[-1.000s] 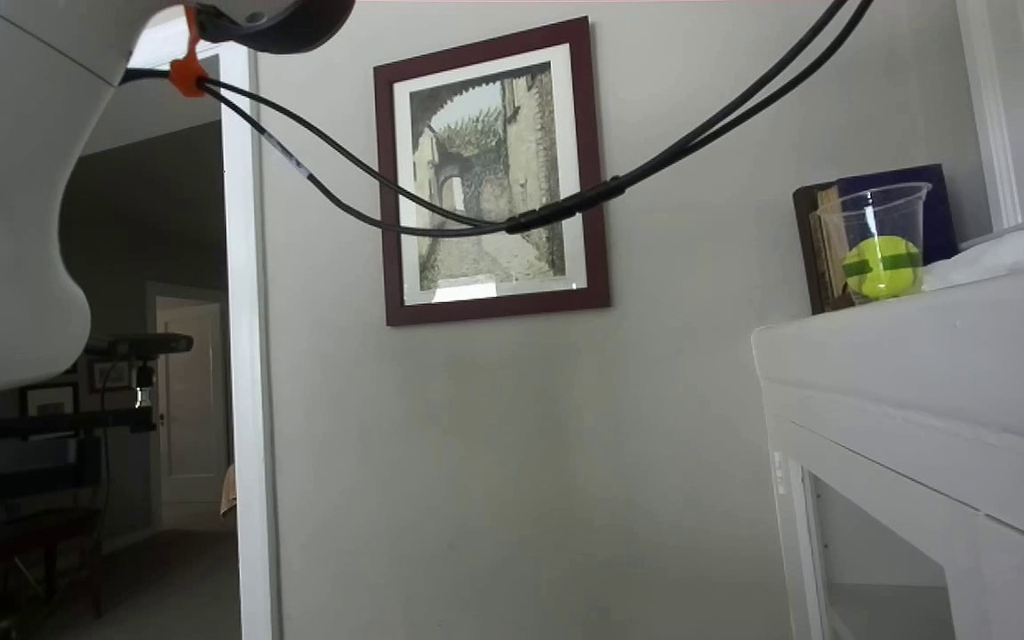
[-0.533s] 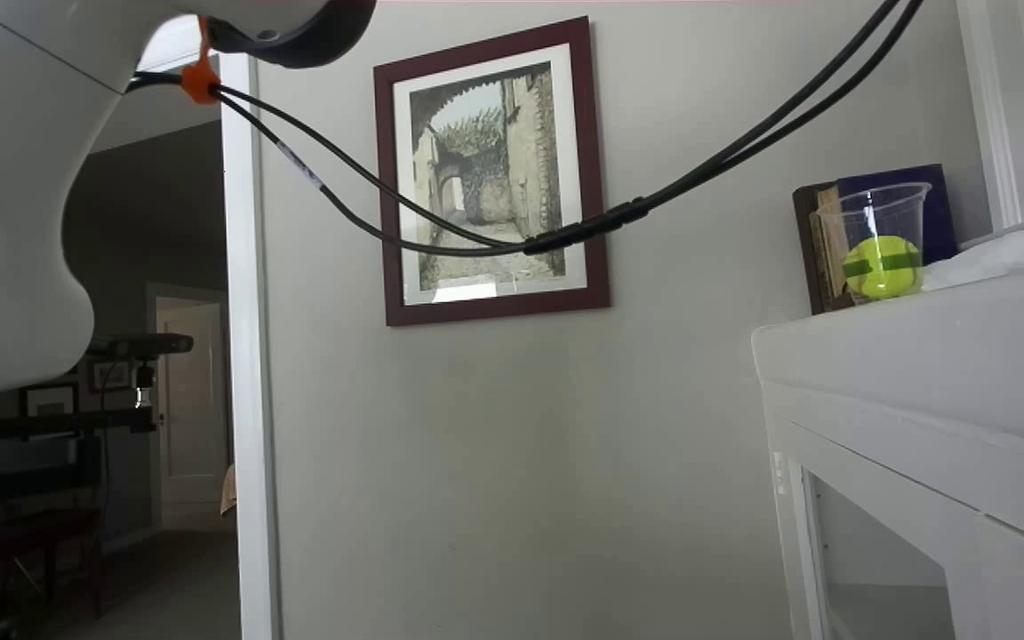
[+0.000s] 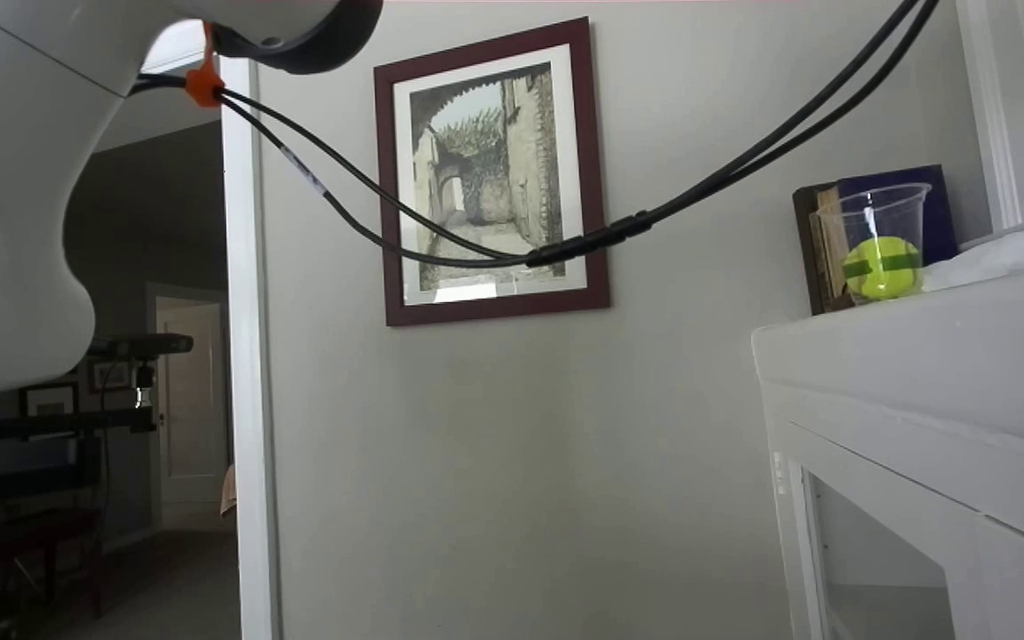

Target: Move the black remote to the right and move the white gaming console to the left

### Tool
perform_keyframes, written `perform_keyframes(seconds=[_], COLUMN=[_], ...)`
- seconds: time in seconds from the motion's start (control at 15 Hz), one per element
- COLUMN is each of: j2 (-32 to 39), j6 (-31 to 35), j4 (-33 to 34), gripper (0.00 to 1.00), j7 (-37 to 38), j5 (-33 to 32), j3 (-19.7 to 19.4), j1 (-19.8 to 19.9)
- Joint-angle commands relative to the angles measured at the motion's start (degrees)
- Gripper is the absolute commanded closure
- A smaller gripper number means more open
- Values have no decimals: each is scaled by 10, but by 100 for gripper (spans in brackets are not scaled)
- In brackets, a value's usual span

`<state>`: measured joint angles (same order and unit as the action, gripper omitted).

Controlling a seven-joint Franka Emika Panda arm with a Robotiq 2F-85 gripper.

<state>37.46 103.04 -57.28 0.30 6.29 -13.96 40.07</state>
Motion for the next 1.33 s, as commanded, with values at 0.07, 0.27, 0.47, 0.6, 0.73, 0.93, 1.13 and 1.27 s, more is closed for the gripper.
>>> perform_keyframes(seconds=[0.07, 0.27, 0.47, 0.6, 0.73, 0.93, 1.13, 1.27], j2=[19, 21, 19, 13, 11, 5, -4, -9], j6=[-29, -30, -30, -41, -91, -171, -224, -280], j4=[41, 45, 52, 60, 88, 131, 153, 168], gripper=[94, 45, 23, 8, 0, 0, 0, 0], j7=[-14, -10, -9, -5, 8, 18, 26, 66], j5=[10, 3, -2, -5, -14, -25, -32, -64], j3=[6, 3, 0, -2, 0, -2, -16, -38], j1=[14, 11, 8, 6, 5, 1, -10, -26])
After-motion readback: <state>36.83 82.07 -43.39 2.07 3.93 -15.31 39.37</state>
